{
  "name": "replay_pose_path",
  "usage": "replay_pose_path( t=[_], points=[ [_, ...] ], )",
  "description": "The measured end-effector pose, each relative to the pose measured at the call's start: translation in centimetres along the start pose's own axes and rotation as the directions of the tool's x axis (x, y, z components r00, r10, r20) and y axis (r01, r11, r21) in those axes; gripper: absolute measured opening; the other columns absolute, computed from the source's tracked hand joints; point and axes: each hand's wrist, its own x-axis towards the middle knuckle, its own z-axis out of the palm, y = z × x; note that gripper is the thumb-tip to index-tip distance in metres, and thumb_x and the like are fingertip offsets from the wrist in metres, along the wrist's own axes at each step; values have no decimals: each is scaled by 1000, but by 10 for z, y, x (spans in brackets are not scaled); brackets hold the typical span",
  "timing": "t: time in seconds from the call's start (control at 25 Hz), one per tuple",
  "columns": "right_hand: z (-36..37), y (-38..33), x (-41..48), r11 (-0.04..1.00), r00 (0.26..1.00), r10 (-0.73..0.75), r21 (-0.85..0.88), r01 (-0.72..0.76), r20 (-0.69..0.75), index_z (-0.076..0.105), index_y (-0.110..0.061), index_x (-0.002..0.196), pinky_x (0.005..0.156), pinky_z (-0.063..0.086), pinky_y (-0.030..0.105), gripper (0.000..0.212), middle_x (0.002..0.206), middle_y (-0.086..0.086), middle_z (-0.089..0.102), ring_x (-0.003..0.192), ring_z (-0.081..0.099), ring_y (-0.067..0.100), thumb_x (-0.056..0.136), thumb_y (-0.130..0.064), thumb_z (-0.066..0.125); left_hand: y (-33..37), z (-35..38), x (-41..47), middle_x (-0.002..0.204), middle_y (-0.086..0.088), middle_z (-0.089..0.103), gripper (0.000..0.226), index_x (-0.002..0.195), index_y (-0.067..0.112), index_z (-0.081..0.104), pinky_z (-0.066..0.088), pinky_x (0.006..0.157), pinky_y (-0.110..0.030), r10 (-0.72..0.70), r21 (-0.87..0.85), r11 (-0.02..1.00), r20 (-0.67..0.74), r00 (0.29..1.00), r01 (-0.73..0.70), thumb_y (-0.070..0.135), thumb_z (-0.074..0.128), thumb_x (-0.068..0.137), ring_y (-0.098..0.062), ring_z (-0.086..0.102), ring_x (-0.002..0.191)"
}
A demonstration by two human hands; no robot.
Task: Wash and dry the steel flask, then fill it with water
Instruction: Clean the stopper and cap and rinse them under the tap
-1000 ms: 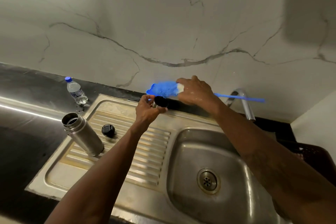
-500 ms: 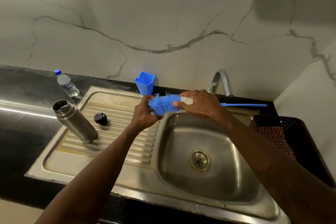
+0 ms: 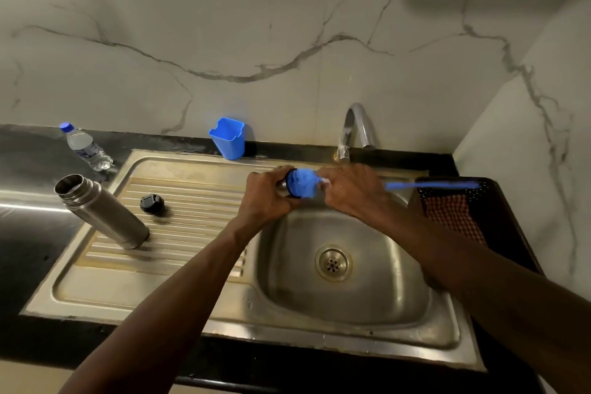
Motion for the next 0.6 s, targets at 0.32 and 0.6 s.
replay_pose_path(
  t=[0.32, 0.6],
  points=[
    [-13, -2, 6, 233, 703, 52, 676, -699, 709, 65, -17, 113, 42, 37, 21, 34, 65, -3, 60, 45, 49, 10, 103, -48, 54, -9, -1, 9, 117, -5, 66, 62, 126, 9, 61, 62, 80, -27, 220, 97, 971, -23, 975, -217, 47, 78, 81, -16, 69, 93],
    [19, 21, -3, 874, 755, -473, -346, 340, -453, 66, -14, 129, 69, 45, 39, 38, 109, 14, 69, 84, 63, 31, 95, -21, 51, -13, -19, 22, 97, 3, 73, 52, 107, 22, 67, 63, 81, -32, -165, -90, 972, 400, 902, 218, 32, 98, 67, -13, 70, 87]
  ],
)
